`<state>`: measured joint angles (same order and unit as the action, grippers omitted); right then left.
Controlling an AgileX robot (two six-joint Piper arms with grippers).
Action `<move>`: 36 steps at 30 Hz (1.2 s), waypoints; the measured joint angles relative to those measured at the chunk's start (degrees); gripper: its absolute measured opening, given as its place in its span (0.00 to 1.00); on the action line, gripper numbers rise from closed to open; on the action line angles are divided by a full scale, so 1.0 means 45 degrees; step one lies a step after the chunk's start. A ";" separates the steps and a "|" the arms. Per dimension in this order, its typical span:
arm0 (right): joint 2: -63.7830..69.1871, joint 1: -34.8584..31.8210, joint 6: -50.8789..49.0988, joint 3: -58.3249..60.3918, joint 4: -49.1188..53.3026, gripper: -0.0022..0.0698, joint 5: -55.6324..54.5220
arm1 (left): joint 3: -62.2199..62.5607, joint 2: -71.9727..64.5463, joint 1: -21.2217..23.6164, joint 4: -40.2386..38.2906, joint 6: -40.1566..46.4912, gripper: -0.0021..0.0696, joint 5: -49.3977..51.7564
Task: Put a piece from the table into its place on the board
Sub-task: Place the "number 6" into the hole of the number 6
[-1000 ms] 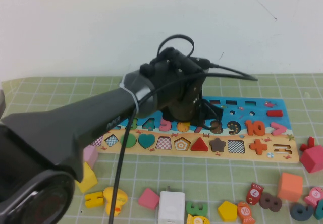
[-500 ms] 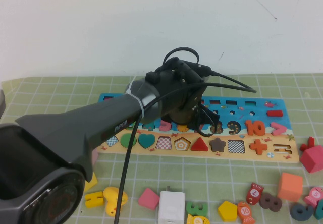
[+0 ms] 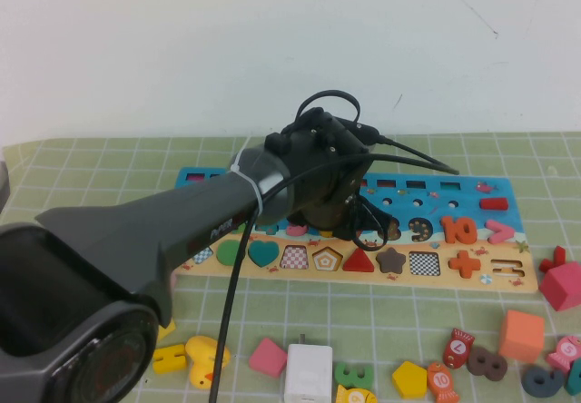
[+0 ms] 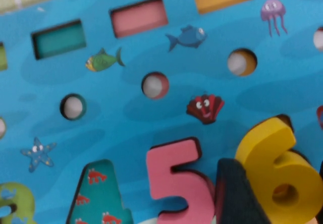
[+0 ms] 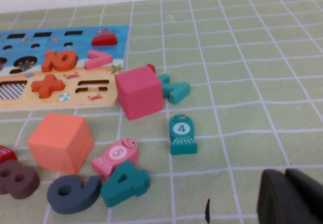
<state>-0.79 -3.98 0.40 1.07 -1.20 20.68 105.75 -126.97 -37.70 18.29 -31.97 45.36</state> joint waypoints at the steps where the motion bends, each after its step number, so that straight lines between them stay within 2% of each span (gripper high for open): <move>1: 0.0000 0.0000 0.0000 0.0000 0.0000 0.03 0.0000 | -0.0014 -0.0033 0.0000 0.0000 0.0000 0.42 0.0000; 26: 0.0000 0.0000 0.0004 0.0000 0.0000 0.03 0.0000 | 0.0129 -0.0133 0.0000 -0.0342 0.0181 0.42 0.0279; 28: 0.0000 0.0000 0.0027 0.0000 0.0000 0.03 0.0000 | 0.0129 -0.0133 0.0022 -0.0398 0.0204 0.46 0.0361; 33: 0.0000 0.0000 0.0027 0.0000 0.0000 0.03 0.0000 | 0.0129 -0.0133 0.0022 -0.0652 0.0325 0.69 0.0303; 36: 0.0000 0.0000 0.0027 0.0000 0.0000 0.03 0.0000 | 0.0129 -0.0133 0.0000 -0.0714 0.0360 0.73 0.0165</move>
<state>-0.79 -3.98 0.52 1.07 -1.20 20.68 106.32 -127.57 -37.70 15.08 -30.35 46.10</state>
